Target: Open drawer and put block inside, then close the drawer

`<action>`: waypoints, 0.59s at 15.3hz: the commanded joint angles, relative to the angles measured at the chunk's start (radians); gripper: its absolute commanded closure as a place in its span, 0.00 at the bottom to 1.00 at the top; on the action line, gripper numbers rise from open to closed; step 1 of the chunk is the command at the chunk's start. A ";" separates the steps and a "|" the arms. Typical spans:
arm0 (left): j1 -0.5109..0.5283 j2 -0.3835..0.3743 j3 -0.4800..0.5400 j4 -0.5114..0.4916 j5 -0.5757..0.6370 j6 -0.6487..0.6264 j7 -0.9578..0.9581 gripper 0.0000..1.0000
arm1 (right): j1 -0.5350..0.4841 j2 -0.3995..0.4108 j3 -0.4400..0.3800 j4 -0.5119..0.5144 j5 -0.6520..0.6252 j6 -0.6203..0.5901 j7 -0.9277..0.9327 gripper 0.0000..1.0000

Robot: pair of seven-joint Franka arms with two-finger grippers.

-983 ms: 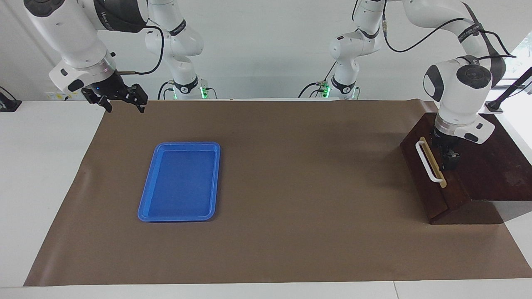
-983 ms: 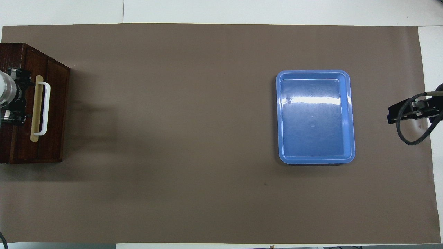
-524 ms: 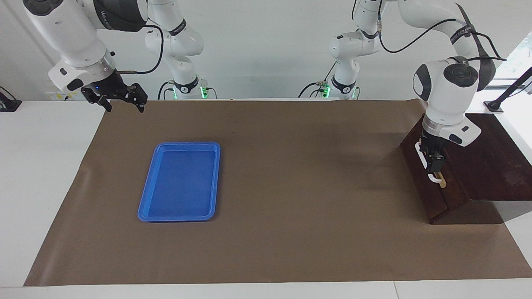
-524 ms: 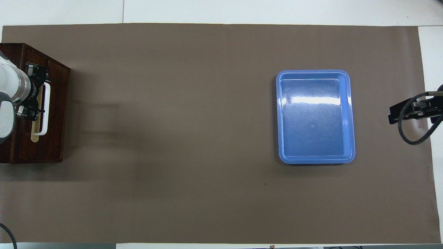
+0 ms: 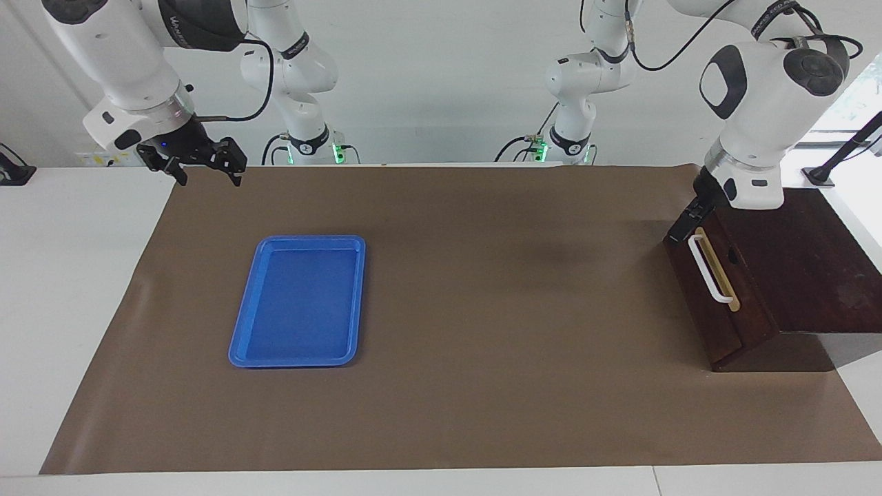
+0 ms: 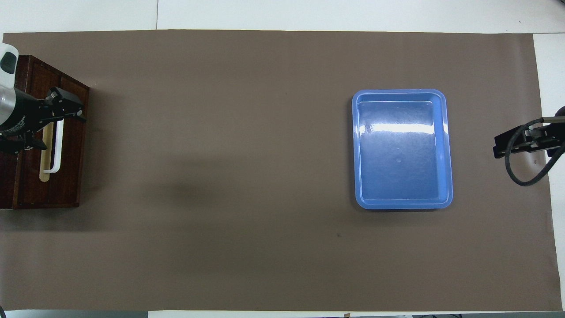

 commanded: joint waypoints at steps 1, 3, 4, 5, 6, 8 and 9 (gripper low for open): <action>-0.023 -0.004 -0.003 0.016 -0.009 -0.102 0.130 0.00 | -0.008 -0.005 0.005 0.001 0.018 0.003 -0.008 0.00; 0.002 -0.062 -0.014 -0.011 -0.029 -0.122 0.177 0.00 | -0.010 -0.005 0.005 0.001 0.018 0.002 -0.009 0.00; 0.000 -0.078 -0.023 -0.040 -0.027 -0.119 0.205 0.00 | -0.010 -0.005 0.005 0.001 0.019 0.002 -0.009 0.00; -0.001 -0.099 -0.022 -0.054 -0.029 -0.122 0.229 0.00 | -0.010 -0.005 0.005 0.001 0.019 0.000 -0.009 0.00; 0.000 -0.107 -0.023 -0.059 -0.029 -0.125 0.248 0.00 | -0.011 -0.005 0.005 0.001 0.019 0.000 -0.009 0.00; 0.002 -0.097 -0.025 -0.041 -0.029 -0.108 0.335 0.00 | -0.011 -0.005 0.005 0.001 0.019 0.000 -0.009 0.00; 0.003 -0.098 -0.023 -0.031 -0.029 -0.123 0.363 0.00 | -0.013 -0.005 0.005 0.001 0.019 0.000 -0.009 0.00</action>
